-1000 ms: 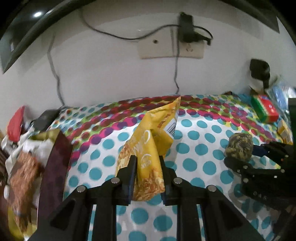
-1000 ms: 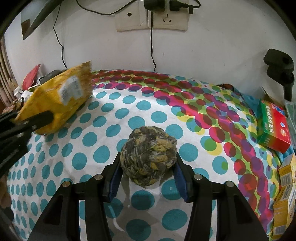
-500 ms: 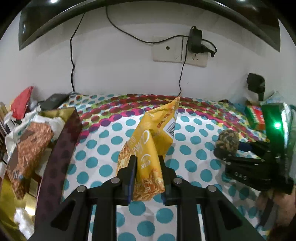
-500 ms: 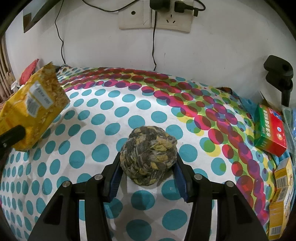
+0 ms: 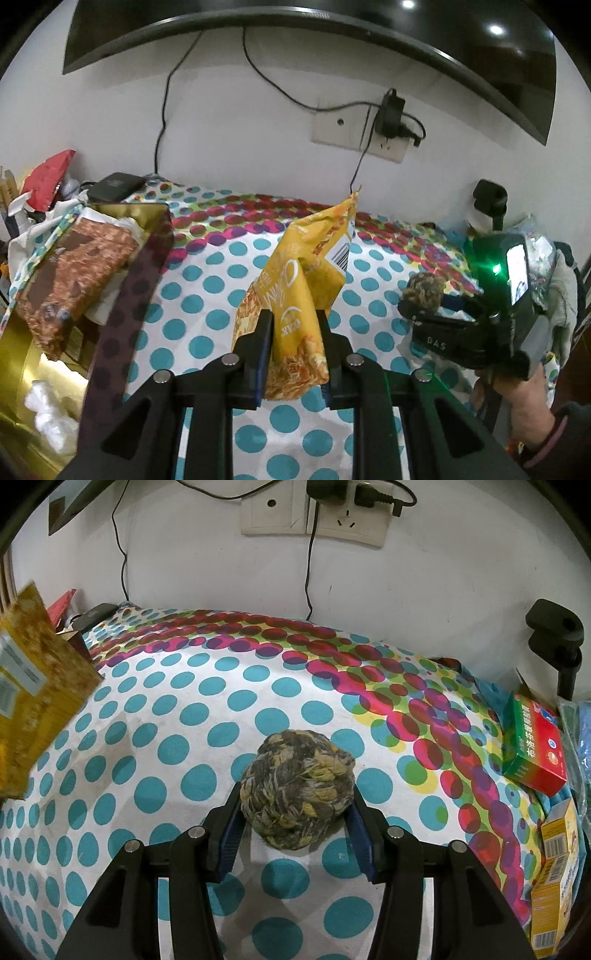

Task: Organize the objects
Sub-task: 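Lift the yellow bag with the left tool and carry it over the gold tray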

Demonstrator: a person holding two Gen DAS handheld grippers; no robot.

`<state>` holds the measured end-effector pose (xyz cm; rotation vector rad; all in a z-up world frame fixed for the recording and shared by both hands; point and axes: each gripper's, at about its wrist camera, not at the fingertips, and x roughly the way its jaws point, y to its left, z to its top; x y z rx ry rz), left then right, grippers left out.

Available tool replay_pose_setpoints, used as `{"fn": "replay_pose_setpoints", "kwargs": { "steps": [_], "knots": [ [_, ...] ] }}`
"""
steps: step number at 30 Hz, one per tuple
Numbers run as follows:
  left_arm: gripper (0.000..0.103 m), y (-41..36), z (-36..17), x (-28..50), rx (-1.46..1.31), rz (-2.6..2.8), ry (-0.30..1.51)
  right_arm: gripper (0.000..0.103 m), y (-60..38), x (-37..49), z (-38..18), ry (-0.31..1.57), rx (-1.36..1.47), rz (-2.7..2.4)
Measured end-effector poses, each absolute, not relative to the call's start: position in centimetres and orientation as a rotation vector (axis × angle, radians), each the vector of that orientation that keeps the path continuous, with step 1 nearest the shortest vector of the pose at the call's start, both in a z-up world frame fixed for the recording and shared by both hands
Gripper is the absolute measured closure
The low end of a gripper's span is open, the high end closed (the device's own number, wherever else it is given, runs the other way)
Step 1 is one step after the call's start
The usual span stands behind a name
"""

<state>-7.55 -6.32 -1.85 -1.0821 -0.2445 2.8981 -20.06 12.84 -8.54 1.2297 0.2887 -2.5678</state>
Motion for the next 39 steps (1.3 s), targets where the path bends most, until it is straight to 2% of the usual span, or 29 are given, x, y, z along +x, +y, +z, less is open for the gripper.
{"fn": "replay_pose_setpoints", "kwargs": {
  "steps": [8, 17, 26, 39],
  "knots": [
    [0.081, -7.0, 3.0, -5.1, -0.951, 2.990, -0.169, 0.054, 12.9, -20.1, -8.6, 0.293, 1.228, -2.568],
    [0.081, -11.6, 7.6, -1.2, -0.898, 3.179, -0.113, 0.054, 12.9, -20.0, -8.6, 0.298, 1.227, -2.569],
    [0.081, -18.0, 6.0, 2.1, -1.074, 3.314, -0.209, 0.054, 12.9, -20.0, -8.6, 0.302, 1.226, -2.570],
    [0.081, -21.0, 3.0, 3.1, -1.264, 3.361, -0.331, 0.054, 12.9, -20.0, -8.6, 0.306, 1.225, -2.570]
  ]
}}
